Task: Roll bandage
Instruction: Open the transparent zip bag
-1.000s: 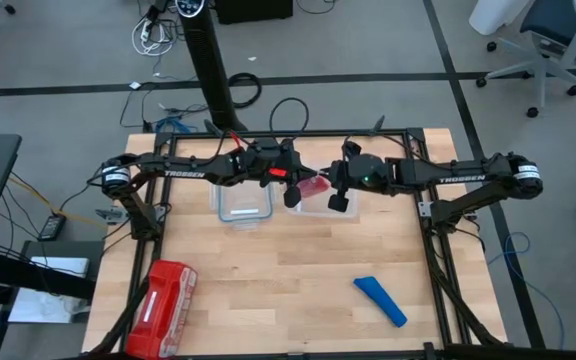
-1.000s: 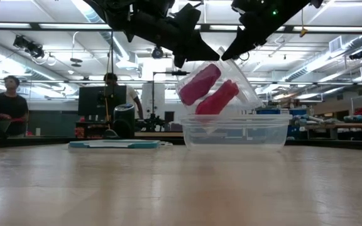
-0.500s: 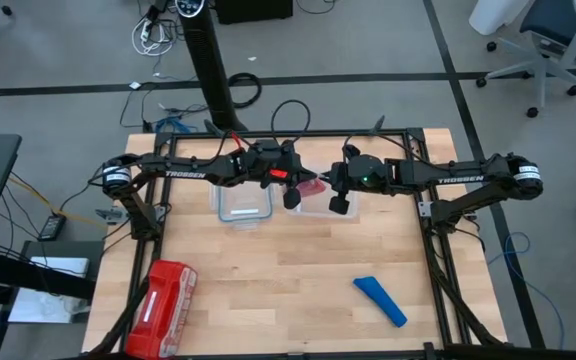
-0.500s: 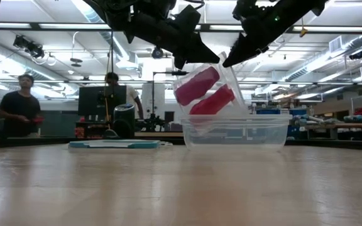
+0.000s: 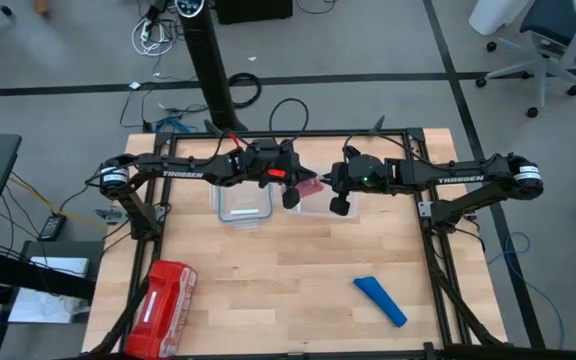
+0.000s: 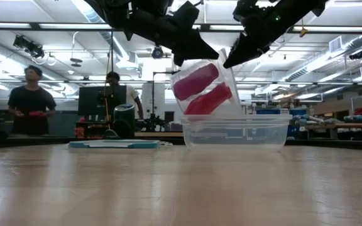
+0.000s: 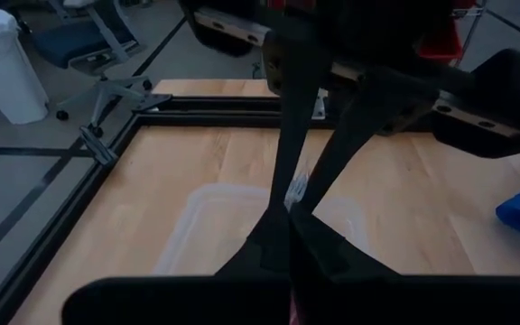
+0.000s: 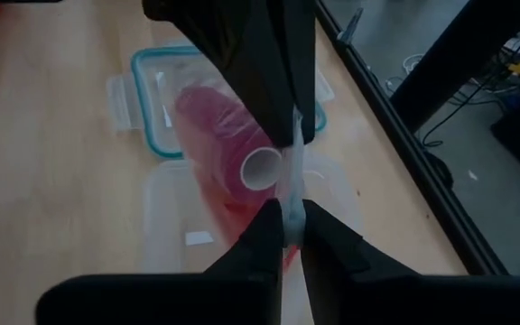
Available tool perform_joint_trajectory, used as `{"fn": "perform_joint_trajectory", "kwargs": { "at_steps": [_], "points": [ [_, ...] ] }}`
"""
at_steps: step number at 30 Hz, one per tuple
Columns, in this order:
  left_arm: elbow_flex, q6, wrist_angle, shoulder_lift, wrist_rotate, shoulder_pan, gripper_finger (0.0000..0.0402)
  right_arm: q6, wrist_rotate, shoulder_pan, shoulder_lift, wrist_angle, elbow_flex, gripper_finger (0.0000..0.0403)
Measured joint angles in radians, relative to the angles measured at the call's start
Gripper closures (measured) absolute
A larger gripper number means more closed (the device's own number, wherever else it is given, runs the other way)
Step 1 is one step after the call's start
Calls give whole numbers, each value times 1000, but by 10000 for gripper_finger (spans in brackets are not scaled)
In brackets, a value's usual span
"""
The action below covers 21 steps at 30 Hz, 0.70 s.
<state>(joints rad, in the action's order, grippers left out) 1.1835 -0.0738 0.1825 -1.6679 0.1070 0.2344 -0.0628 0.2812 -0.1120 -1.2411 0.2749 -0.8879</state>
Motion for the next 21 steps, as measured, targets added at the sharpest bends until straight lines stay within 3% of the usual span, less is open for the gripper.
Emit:
{"fn": "perform_joint_trajectory", "kwargs": {
  "at_steps": [21],
  "points": [
    [0, -26, -60, 112, -18, 0, 401, 26, -15, 0, 6, 58, 2, 376]
  ]
}}
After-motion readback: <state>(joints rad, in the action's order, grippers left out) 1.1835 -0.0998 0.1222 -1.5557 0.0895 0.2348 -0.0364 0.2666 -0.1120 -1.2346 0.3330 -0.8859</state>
